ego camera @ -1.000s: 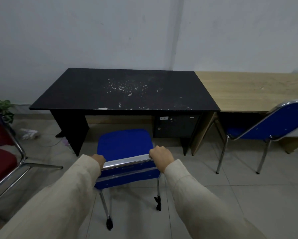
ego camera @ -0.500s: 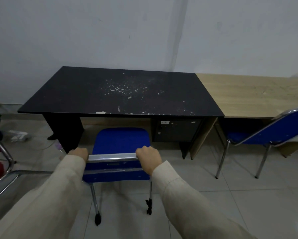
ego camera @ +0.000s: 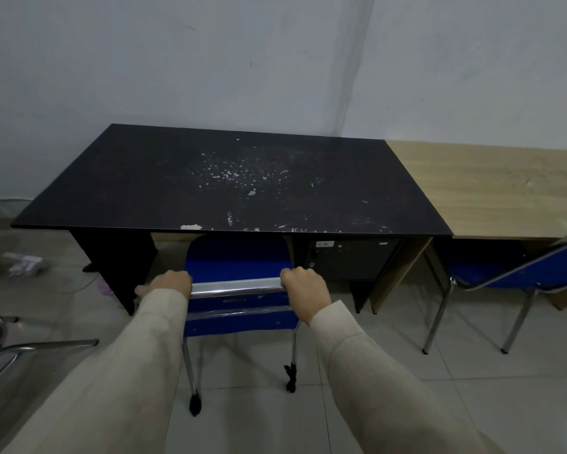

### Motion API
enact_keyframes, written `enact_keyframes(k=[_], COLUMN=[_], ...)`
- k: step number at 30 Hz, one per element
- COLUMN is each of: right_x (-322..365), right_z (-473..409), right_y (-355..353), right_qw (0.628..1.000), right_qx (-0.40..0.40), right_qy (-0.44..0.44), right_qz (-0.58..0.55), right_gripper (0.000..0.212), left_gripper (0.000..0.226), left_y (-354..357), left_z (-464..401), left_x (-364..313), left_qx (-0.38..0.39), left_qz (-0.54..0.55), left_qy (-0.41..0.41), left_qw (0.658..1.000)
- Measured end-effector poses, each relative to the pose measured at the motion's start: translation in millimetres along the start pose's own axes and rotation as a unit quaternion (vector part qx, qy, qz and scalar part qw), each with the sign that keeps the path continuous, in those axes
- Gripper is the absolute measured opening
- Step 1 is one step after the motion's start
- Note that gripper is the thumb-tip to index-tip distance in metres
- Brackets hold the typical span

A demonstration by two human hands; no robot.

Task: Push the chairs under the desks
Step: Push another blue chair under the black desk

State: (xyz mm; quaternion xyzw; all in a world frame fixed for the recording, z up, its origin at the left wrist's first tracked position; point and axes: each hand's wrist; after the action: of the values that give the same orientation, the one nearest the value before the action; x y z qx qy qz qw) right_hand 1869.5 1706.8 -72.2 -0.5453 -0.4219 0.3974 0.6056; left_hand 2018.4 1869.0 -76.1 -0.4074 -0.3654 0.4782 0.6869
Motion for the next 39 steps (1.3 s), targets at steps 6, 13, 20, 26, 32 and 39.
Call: enact_keyframes(k=[6,13,20,26,32,39], right_x=[-1.0,-1.5,-24.0,-26.9,-26.9,-26.4], right_z=[-41.0,-84.9,-137.7,-169.8,-170.6,-173.4], right_y=[1.6,0.3,-3.3,-4.4,-4.9,-3.6], right_qw=[1.000,0.998,0.998,0.996,0.997,0.998], right_qx=[-0.001,-0.003,-0.009,0.016,0.023,0.034], right_qy=[-0.024,-0.048,-0.046,-0.079,-0.069,-0.045], right_qz=[-0.017,-0.034,-0.042,-0.041,-0.041,-0.040], right_gripper=[0.023,0.029,0.027,0.026,0.025,0.025], left_gripper=[0.039,0.042,0.039,0.046,0.042,0.045], left_y=[-18.4,-41.5,-62.6,-75.8,-74.9,-82.8], left_z=[-43.4,-83.9,-124.3,-155.5,-158.8,-166.7], left_x=[6.1,4.5,-20.4,-18.2,-14.8,-13.2], left_qx=[0.000,0.007,-0.017,-0.014,-0.003,0.060], left_qz=[-0.018,-0.016,-0.034,-0.053,-0.058,-0.133], left_qy=[0.026,0.006,-0.008,-0.007,-0.001,0.069], left_qw=[1.000,1.000,0.999,0.998,0.998,0.987])
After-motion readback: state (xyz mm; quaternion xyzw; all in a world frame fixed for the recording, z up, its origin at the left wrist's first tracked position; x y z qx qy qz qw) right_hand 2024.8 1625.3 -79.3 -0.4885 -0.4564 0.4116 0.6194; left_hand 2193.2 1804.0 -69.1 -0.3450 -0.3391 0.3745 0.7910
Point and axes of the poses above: each hand's wrist, its own z-axis away from the middle knuckle, its own y-axis out of the palm, x = y × z
